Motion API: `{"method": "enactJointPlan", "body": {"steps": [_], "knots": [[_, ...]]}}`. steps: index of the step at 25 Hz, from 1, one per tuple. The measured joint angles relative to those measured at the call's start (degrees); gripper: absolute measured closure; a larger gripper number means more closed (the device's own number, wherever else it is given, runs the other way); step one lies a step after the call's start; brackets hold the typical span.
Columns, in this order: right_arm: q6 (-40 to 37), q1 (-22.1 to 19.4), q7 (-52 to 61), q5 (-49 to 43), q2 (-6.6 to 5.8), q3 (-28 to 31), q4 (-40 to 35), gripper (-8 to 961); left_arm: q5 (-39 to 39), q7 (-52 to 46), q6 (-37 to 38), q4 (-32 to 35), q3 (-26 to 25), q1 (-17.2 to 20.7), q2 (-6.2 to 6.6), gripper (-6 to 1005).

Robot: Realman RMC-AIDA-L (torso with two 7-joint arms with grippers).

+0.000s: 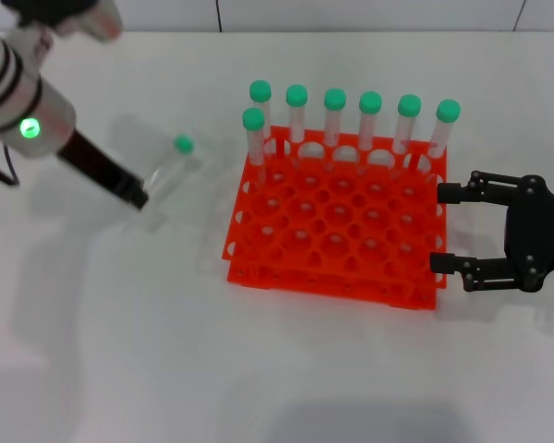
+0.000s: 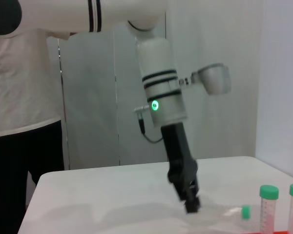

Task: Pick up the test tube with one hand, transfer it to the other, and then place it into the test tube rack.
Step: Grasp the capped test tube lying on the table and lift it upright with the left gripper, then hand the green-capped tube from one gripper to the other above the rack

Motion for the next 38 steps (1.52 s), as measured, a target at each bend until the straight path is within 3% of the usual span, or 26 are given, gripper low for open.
{"method": "enactJointPlan", "body": {"steps": [7, 10, 15, 21, 23, 25, 28, 31, 38], "knots": [[-0.13, -0.39, 0.02, 0.23, -0.16, 0.24, -0.04, 142, -10.35, 2.25, 0.53, 18.03, 0.35, 6.43, -0.57, 808], [-0.13, -0.31, 0.34, 0.38, -0.18, 0.33, -0.06, 142, -15.4, 4.97, -2.39, 22.0, 0.35, 9.09, -0.6, 808], [-0.11, -0.06, 0.87, 0.43, -0.25, 0.34, -0.08, 142, -23.23, 10.89, -8.37, 22.77, 0.18, 11.97, -0.6, 808], [0.22, 0.17, 2.12, 0.35, -0.16, 0.31, -0.73, 142, -43.08, 28.04, -9.32, 18.38, -0.01, 14.95, -0.22, 807], [0.25, 0.38, 2.56, 0.24, -0.17, 0.3, -0.78, 142, -48.16, 32.3, -7.65, 15.51, -0.01, 14.74, 0.47, 807], [0.25, 0.75, 2.89, 0.2, -0.17, 0.3, -0.79, 142, -51.63, 34.97, -5.27, 10.55, -0.09, 13.23, 2.0, 807], [0.3, 1.26, 3.45, 0.18, -0.05, 0.3, -0.97, 142, -53.66, 38.53, -1.49, 2.38, -0.13, 9.96, 4.01, 806], [0.42, 1.45, 4.73, 0.14, -0.02, 0.3, -1.88, 142, -52.8, 41.92, 1.04, -4.03, -0.12, 7.14, 5.02, 806], [2.37, 2.75, 8.97, 0.05, -0.4, 0.12, -3.0, 142, -47.39, 43.88, 1.54, -8.01, -0.03, 4.77, 5.04, 806]]}}
